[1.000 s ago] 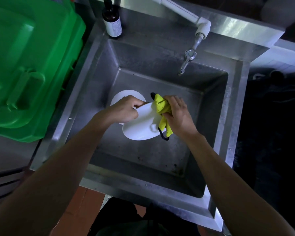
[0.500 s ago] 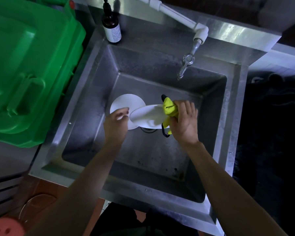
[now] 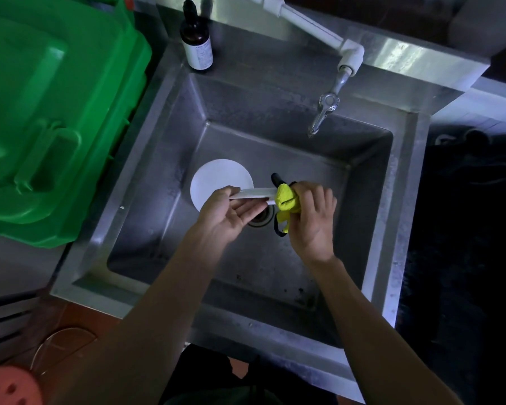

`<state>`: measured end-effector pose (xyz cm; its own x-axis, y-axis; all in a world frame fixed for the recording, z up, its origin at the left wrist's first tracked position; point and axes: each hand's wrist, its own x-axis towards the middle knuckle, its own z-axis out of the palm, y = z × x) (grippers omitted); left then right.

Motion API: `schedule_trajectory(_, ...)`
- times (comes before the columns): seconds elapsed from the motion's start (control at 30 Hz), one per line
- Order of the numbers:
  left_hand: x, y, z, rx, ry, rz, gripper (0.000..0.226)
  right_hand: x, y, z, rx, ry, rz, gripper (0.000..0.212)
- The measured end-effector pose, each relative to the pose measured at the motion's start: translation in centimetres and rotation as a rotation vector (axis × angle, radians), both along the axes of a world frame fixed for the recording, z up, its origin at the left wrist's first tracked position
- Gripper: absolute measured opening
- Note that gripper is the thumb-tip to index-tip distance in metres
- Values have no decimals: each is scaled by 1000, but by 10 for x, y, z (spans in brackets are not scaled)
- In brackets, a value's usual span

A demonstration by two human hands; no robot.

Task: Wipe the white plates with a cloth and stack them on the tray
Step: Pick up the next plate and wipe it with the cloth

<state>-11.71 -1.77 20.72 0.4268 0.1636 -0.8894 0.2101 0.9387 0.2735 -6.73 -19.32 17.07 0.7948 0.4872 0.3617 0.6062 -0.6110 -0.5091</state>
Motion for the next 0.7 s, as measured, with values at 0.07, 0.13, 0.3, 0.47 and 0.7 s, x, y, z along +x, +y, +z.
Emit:
schedule_trajectory(0.07, -3, 0, -3, -4, -14, 35, 14, -5, -3, -3, -6, 45, 8, 39)
schedule_trajectory(0.13, -5, 2, -8, 10, -25, 63, 15, -9, -6, -6, -23, 93, 29, 43)
schedule_trajectory(0.3, -11, 4, -16, 100, -27, 105, 29, -11, -10, 1, -100, 238, 145, 61)
schedule_trajectory(0.47, -17, 6, -16, 249, -6, 13, 38, -6, -3, 17, -10, 609, 96, 55)
schedule_trajectory(0.7, -25, -1, -8, 294, -116, -79, 39, -5, 20, 36, 112, 784, 145, 55)
